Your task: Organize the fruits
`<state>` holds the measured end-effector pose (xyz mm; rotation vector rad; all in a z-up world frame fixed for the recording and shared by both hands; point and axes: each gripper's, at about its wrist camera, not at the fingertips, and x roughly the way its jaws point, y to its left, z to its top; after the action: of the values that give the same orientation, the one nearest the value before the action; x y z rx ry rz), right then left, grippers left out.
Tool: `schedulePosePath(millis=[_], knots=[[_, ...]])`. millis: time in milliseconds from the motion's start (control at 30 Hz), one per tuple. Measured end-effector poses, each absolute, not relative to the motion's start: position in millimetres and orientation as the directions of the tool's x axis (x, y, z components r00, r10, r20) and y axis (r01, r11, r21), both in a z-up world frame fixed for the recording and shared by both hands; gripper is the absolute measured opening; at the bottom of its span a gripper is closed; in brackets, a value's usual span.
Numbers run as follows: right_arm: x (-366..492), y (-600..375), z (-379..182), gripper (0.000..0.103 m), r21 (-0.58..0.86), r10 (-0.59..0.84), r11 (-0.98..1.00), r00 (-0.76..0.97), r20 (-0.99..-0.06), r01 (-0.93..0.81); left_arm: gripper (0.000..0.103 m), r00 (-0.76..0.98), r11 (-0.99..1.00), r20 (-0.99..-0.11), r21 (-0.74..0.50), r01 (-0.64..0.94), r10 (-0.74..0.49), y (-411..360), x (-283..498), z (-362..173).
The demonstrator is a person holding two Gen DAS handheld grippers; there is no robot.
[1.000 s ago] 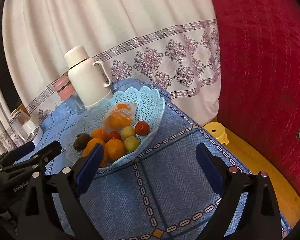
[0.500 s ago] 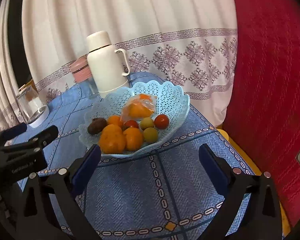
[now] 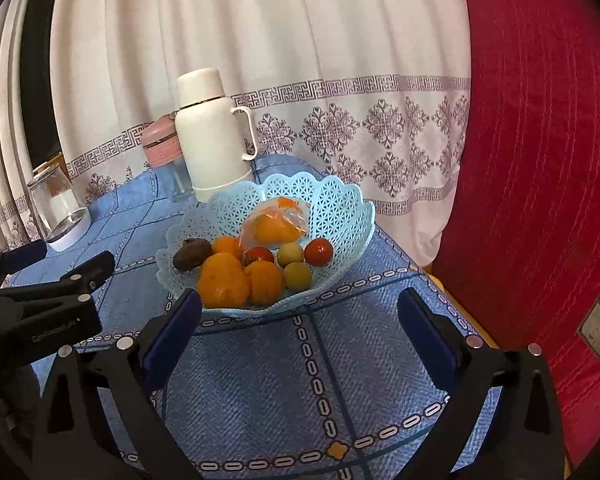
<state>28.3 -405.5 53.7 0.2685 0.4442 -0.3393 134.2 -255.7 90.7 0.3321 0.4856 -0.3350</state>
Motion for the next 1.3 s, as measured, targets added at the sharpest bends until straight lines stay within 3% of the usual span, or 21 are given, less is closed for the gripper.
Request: schedulePosePath(millis=[1300], knots=[[28,-405,55,0.1,0.166,-0.27,0.911,0.849,-0.454,0.378,0.098,0.848,0.877,-0.467,0.262,0.402,-0.249,-268,130,91]])
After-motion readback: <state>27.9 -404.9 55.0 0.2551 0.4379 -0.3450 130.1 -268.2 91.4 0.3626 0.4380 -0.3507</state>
